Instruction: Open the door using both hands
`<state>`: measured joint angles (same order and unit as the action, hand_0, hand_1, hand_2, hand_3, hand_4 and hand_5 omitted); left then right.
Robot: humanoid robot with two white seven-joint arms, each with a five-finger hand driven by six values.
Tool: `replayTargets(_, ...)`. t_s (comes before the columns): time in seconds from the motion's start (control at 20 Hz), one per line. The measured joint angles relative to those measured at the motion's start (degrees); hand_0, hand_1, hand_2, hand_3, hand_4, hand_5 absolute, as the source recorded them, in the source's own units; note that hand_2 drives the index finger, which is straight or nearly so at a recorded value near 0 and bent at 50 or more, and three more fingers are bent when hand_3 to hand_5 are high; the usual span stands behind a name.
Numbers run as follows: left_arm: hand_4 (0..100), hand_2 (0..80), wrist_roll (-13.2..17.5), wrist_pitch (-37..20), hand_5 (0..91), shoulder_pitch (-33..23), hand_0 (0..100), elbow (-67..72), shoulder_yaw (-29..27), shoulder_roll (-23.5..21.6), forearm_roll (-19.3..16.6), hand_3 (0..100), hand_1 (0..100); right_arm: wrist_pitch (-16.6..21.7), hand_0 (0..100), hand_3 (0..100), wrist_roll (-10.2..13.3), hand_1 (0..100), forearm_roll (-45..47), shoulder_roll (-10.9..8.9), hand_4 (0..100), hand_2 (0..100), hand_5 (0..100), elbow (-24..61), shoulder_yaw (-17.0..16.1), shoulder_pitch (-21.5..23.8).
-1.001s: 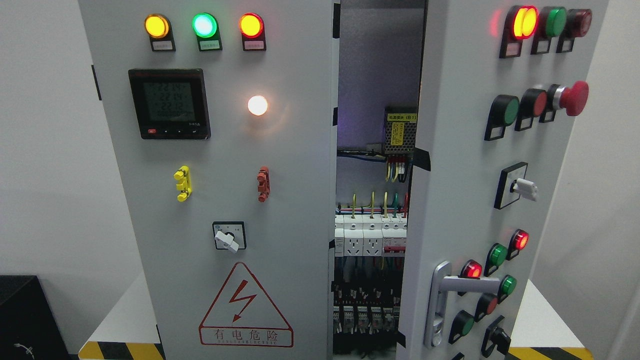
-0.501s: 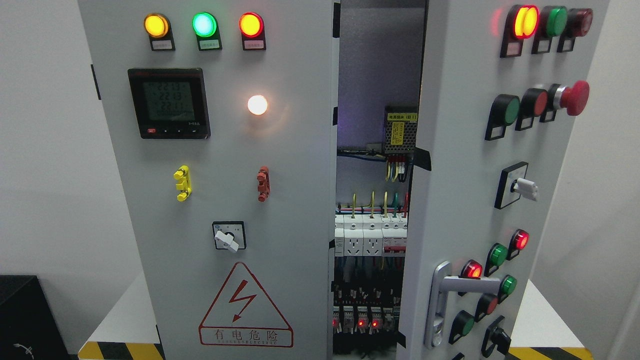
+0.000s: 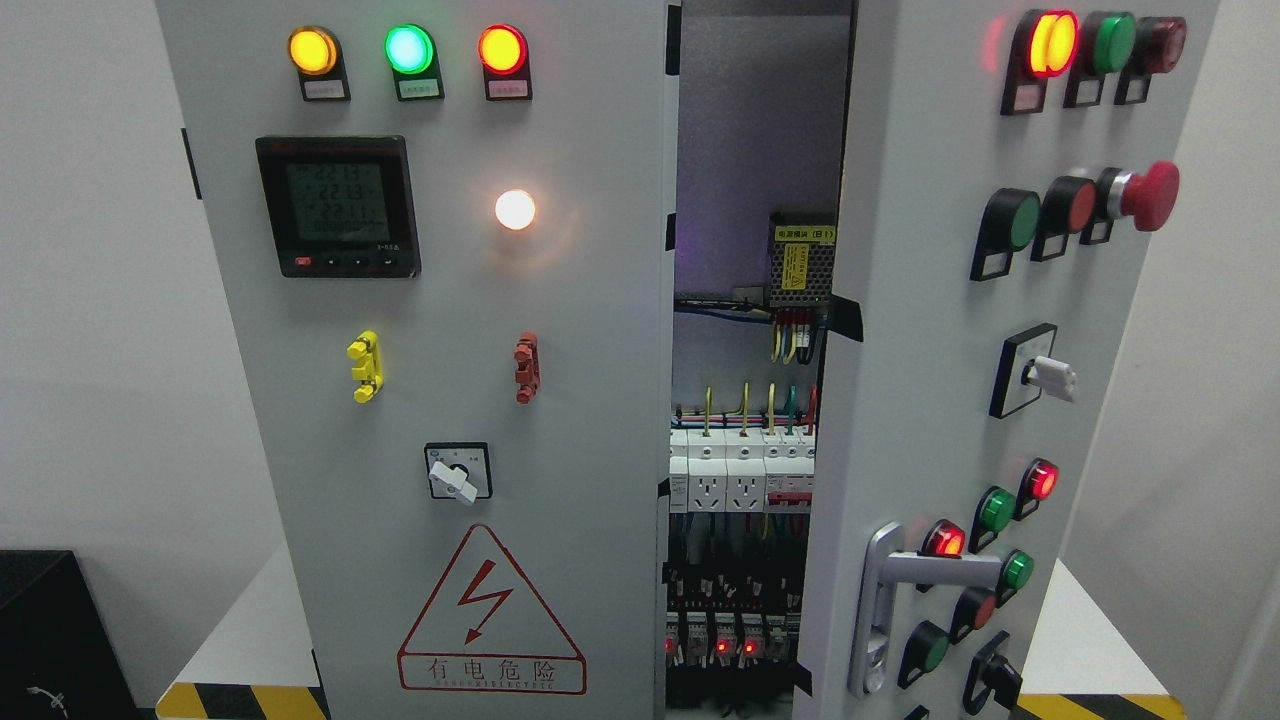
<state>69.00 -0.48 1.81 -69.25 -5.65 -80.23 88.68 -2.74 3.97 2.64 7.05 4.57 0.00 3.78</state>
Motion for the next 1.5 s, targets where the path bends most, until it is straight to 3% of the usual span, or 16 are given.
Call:
replayTargets(0.3,0,0.0,0.34,7.6,0.0,27.88,0,-10.23,14.57,-3.26,0.41,0,0,0.0,0,0,0.0,0,0.01,0.0,0,0,0,0.0,0.0,0.0)
replayTargets(0.4,0,0.0,-1.39,8.31,0.0,36.06,0,-13.62,20.32,-3.17,0.25,0,0,0.0,0,0,0.0,0,0.01,0.0,0,0,0,0.0,0.0,0.0)
replayTargets(0.7,0,0.0,-11.01,13.5,0.0,54.97,0,-21.6,36.02,0.68,-1.24,0,0,0.0,0,0,0.0,0,0.01,0.0,0,0,0,-0.01,0.0,0.0)
replayTargets(0.95,0,0.0,-24.98,15.24,0.0,70.84,0,-25.61,50.44,7.04,-1.36,0,0,0.0,0,0,0.0,0,0.0,0.0,0,0,0,0.0,0.0,0.0)
replayTargets(1.1,0,0.0,-29.57,15.25,0.0,78.49,0,-27.18,57.89,11.29,0.17,0,0,0.0,0,0,0.0,0,0.0,0.0,0,0,0,0.0,0.0,0.0)
replayTargets(1.25,0,0.0,-32.43,15.3,0.0,83.25,0,-28.39,63.72,15.91,0.93,0,0,0.0,0,0,0.0,0,0.0,-0.01,0,0,0,0.0,0.0,0.0)
replayTargets(1.5,0,0.0,-39.57,15.02,0.0,86.16,0,-28.78,70.25,24.38,1.26,0,0,0.0,0,0,0.0,0,0.0,-0.01,0,0,0,0.0,0.0,0.0)
